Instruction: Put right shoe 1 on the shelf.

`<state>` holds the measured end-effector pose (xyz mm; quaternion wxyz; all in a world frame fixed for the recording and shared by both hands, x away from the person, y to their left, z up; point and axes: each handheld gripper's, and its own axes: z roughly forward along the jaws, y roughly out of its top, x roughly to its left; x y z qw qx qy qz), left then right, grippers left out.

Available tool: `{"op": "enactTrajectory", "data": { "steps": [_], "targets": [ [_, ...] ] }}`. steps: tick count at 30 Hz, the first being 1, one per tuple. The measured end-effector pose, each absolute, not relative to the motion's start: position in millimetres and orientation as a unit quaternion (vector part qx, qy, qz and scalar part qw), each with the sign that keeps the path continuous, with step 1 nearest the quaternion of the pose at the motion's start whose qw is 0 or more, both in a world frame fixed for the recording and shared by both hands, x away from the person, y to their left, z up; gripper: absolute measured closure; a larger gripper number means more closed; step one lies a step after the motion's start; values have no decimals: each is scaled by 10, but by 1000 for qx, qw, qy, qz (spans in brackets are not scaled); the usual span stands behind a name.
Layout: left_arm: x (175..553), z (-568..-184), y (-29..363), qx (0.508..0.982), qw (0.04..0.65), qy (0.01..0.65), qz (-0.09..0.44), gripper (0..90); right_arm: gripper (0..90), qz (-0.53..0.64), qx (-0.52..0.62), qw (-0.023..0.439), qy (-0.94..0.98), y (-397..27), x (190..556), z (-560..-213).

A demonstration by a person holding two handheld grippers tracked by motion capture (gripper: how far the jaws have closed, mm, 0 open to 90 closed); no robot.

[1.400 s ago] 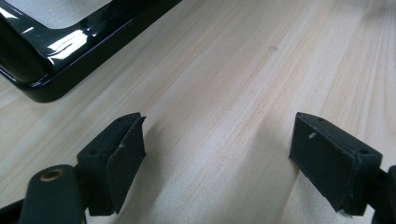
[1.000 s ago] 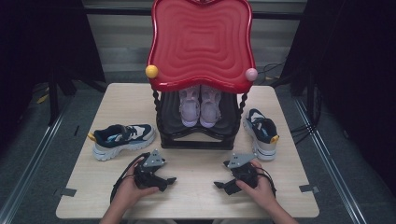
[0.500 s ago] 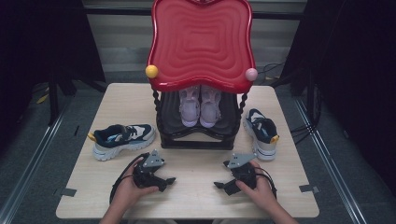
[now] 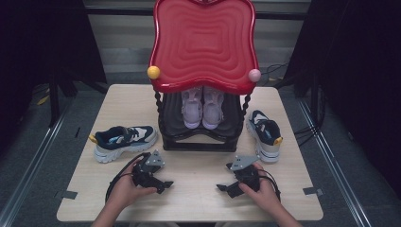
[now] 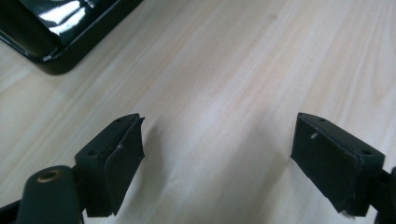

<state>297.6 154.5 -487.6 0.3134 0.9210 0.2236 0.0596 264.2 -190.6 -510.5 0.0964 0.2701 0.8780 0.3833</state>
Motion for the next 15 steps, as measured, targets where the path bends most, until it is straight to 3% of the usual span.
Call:
{"op": "enactTrajectory", "data": {
  "steps": [15],
  "targets": [
    [3067,-4571,1632,944,248,213,41,192,124,383,271,96,878,-1905,2641,-5105]
  ]
}}
